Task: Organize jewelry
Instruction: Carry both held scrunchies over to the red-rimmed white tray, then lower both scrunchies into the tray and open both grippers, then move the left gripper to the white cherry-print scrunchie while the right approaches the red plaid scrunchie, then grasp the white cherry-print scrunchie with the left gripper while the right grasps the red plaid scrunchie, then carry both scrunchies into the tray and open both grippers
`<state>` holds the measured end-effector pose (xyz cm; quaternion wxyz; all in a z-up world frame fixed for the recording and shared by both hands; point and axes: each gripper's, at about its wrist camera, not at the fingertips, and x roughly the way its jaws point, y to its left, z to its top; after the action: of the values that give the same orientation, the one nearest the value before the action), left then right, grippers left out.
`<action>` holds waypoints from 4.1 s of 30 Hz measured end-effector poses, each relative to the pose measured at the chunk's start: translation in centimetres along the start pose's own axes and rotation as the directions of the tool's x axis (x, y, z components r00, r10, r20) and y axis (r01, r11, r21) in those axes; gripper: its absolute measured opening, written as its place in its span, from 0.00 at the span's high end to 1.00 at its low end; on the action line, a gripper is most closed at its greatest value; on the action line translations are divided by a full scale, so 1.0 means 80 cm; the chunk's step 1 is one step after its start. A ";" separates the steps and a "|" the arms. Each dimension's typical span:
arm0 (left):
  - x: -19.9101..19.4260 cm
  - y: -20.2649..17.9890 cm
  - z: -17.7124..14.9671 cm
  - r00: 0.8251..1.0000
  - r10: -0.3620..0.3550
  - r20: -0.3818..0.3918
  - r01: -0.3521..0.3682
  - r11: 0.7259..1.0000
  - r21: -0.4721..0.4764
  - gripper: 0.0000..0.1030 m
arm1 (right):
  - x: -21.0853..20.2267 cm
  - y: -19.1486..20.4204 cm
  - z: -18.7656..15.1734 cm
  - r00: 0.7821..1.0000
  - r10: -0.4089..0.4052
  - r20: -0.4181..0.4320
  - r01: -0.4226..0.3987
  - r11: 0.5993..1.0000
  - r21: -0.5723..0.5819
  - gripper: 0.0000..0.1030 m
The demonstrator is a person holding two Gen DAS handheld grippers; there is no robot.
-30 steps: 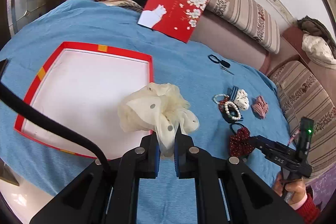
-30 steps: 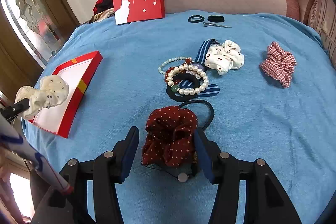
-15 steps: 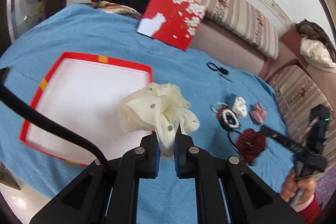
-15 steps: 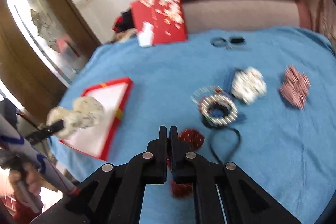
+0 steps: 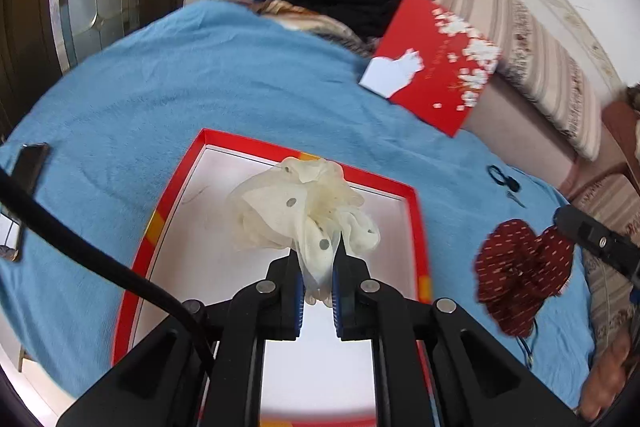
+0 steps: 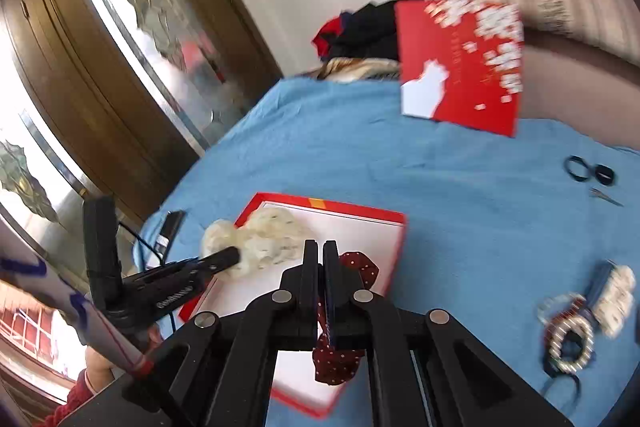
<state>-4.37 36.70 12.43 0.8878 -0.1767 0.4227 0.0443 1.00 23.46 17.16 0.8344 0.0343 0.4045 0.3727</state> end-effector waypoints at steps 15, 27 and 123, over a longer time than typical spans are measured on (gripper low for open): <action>0.069 0.052 0.026 0.998 0.051 -0.024 -0.053 0.995 -0.084 0.58 | 0.152 -0.055 0.022 0.984 -0.120 -0.132 0.131 0.988 0.080 0.86; 0.003 0.013 -0.006 0.998 0.060 0.017 -0.059 0.996 -0.067 0.49 | 0.028 -0.086 -0.013 0.978 -0.206 -0.037 0.208 0.976 0.064 0.45; 0.005 0.026 -0.036 0.982 0.177 -0.066 -0.172 0.983 0.065 0.96 | 0.056 -0.036 -0.084 0.989 0.014 -0.149 0.004 0.993 0.117 0.89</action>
<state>-6.69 37.62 9.86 0.8696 -0.1140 0.4692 0.1031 -0.24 22.63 8.73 0.7974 0.0560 0.4871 0.3519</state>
